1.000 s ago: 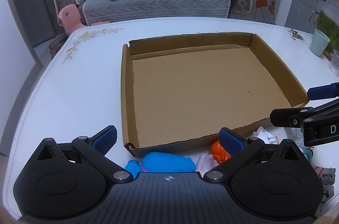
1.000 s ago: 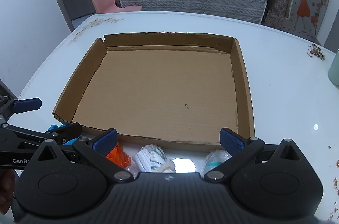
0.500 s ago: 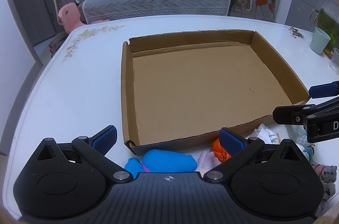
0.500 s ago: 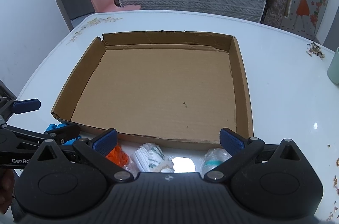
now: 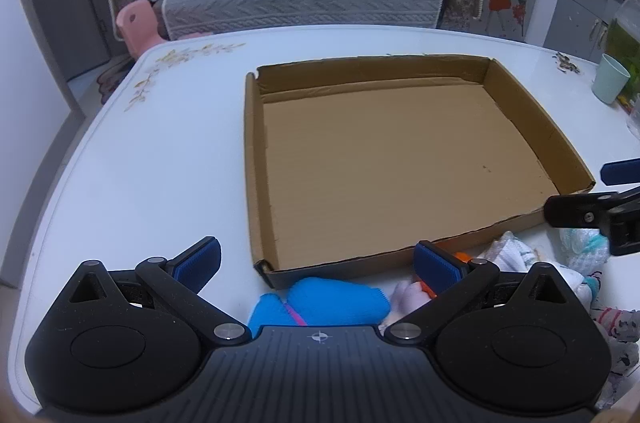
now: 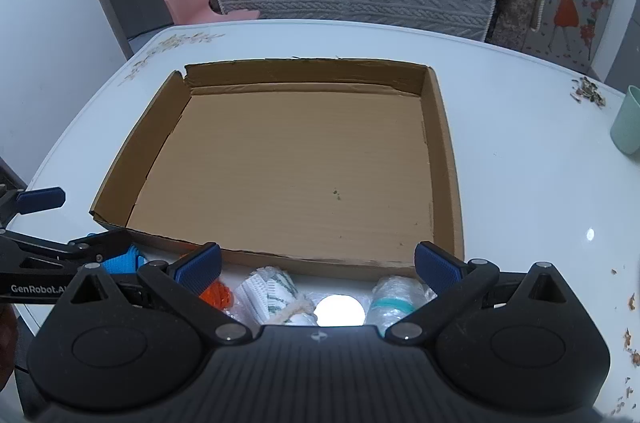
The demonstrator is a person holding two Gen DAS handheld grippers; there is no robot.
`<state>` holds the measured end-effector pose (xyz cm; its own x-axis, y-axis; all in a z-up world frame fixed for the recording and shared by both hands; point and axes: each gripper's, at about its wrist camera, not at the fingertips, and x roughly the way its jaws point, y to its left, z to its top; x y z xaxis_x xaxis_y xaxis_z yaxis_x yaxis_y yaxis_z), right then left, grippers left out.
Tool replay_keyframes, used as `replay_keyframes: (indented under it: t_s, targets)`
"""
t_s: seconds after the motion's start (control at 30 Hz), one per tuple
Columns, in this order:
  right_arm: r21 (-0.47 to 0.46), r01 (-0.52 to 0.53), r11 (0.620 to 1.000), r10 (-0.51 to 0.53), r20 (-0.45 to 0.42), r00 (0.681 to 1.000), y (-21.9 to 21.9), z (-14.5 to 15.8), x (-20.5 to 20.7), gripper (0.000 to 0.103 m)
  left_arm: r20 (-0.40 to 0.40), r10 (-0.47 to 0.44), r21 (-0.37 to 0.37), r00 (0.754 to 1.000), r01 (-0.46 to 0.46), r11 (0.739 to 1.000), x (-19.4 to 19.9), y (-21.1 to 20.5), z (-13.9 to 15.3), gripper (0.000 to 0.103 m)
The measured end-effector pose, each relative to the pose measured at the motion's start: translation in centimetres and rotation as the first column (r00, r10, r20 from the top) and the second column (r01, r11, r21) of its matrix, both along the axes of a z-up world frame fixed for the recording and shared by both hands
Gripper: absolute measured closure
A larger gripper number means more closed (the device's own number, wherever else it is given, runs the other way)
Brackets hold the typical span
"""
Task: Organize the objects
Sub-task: 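Move both grippers toward the pile of bundles beside the cardboard tray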
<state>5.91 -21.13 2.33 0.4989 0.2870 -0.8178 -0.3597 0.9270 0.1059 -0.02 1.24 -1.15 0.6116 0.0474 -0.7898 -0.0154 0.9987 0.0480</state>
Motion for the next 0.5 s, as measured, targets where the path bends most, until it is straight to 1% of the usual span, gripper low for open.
replay_keyframes:
  t_s: [0.23, 0.5]
  targets:
    - [-0.001, -0.003, 1.000, 0.003, 0.001, 1.000, 0.22, -0.05, 0.04, 0.001, -0.003, -0.006, -0.004, 1.000, 0.006, 1.000, -0.24, -0.09, -0.13, 0.000]
    - [-0.013, 0.003, 1.000, -0.003, 0.000, 1.000, -0.60, -0.08, 0.02, 0.001, -0.019, -0.011, 0.016, 1.000, 0.011, 1.000, -0.52, 0.48, -0.58, 0.000]
